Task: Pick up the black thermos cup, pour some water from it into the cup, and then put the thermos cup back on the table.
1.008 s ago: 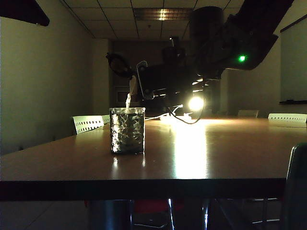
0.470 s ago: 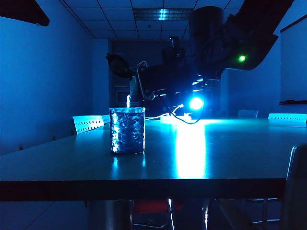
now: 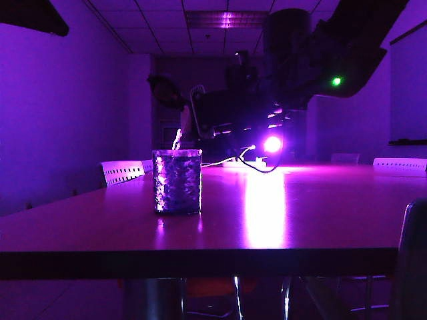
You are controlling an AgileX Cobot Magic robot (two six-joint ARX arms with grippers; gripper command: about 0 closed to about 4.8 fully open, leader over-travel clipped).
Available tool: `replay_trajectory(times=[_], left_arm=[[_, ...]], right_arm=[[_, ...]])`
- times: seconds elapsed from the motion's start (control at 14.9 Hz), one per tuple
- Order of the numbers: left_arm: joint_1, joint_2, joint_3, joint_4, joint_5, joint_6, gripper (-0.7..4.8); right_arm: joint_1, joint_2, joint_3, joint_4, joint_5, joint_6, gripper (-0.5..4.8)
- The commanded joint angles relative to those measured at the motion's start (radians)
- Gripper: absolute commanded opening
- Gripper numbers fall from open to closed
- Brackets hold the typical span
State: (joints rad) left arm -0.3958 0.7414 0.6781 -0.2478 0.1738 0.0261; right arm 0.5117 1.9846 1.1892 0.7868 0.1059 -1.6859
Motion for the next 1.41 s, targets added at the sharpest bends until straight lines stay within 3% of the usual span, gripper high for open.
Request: replay_trajectory(times=[0.07, 0.2, 0.6, 0.87, 1.14, 1.28, 1.41], left_arm=[[0.000, -0.001, 0.007, 0.009, 0.006, 0.000, -0.05], [0.000, -0.001, 0.007, 0.009, 0.006, 0.000, -0.05], [0.000, -0.001, 0.007, 0.009, 0.006, 0.000, -0.05], [0.000, -0.001, 0.007, 0.009, 0.006, 0.000, -0.05], [0.000, -0.001, 0.007, 0.009, 0.006, 0.000, -0.05], [0.000, -0.001, 0.007, 0.009, 0.006, 0.000, -0.05], [0.000, -0.001, 0.007, 0.009, 0.006, 0.000, -0.05]], right_arm=[[0.000, -0.013, 0.010, 0.039, 0.008, 0.071, 2.20], [0.000, -0.013, 0.003, 0.023, 0.008, 0.088, 2.20], [-0.002, -0.013, -0.008, 0.013, 0.031, 0.304, 2.20], [-0.047, -0.032, -0.008, 0.049, 0.081, 0.629, 2.20], [-0.157, -0.100, -0.008, 0.044, 0.082, 1.025, 2.20], [-0.219, -0.134, -0.008, 0.017, 0.063, 1.197, 2.20], [-0.280, -0.146, -0.008, -0.021, -0.044, 1.351, 2.20]])
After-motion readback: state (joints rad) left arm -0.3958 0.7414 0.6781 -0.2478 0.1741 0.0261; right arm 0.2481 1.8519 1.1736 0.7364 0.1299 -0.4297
